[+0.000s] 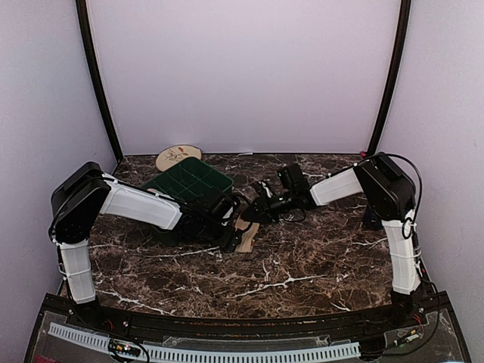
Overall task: Roll the socks
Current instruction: Smooth out the sock at the center of the board.
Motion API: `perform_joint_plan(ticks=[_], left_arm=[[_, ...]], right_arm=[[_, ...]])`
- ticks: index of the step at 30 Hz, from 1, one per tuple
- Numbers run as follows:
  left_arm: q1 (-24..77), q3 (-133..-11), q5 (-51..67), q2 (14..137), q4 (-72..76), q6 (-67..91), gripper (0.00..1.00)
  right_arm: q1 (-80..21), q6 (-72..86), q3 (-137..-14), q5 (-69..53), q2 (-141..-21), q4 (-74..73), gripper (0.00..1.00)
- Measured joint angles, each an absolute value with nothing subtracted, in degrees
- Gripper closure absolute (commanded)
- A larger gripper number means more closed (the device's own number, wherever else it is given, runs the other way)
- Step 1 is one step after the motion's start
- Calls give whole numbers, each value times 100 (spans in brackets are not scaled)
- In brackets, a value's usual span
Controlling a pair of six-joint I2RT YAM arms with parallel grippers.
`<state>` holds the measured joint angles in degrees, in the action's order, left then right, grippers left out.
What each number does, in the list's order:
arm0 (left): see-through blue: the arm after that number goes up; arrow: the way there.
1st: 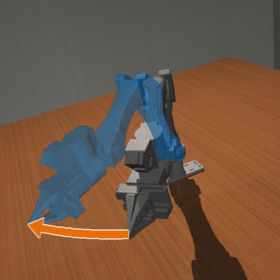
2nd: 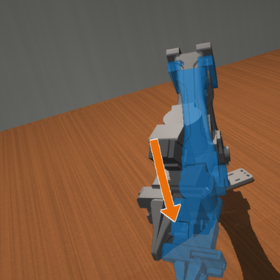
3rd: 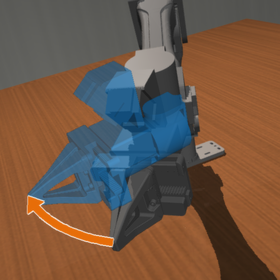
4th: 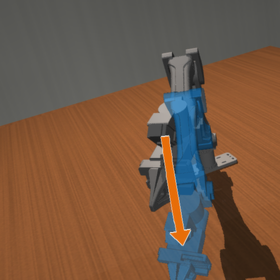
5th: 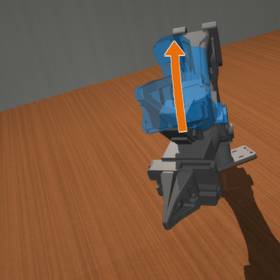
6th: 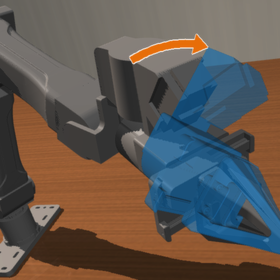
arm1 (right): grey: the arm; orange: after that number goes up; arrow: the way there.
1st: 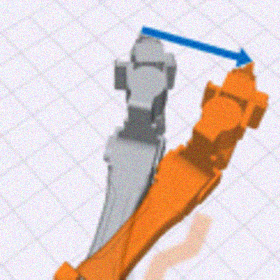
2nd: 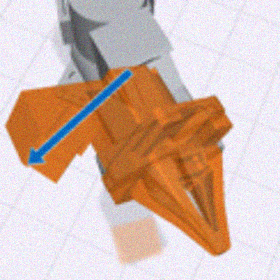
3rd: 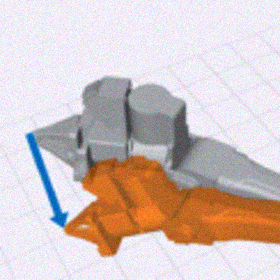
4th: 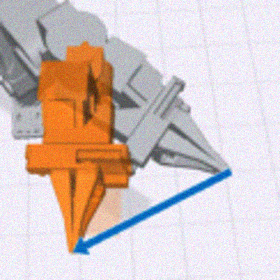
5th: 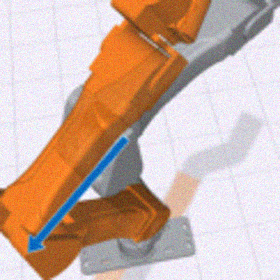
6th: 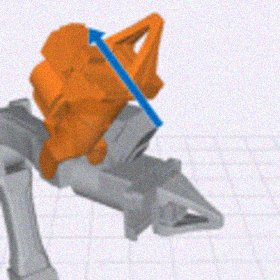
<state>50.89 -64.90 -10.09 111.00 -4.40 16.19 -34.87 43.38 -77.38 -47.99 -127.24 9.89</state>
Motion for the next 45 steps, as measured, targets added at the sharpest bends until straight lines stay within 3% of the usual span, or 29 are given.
perform_joint_plan(ticks=[13,21,45], left_arm=[[5096,-6490,-985,11076,-478,1559,7],[5103,-6473,-939,11050,-506,1544,7],[5118,-6298,-893,10862,-613,1621,5]], right_arm=[[-3734,4482,-8099,-4875,-12807,1079,76],[-3634,4287,-8958,-5028,-13694,722,74],[-3076,3732,-9773,-4794,-13931,-169,72]])
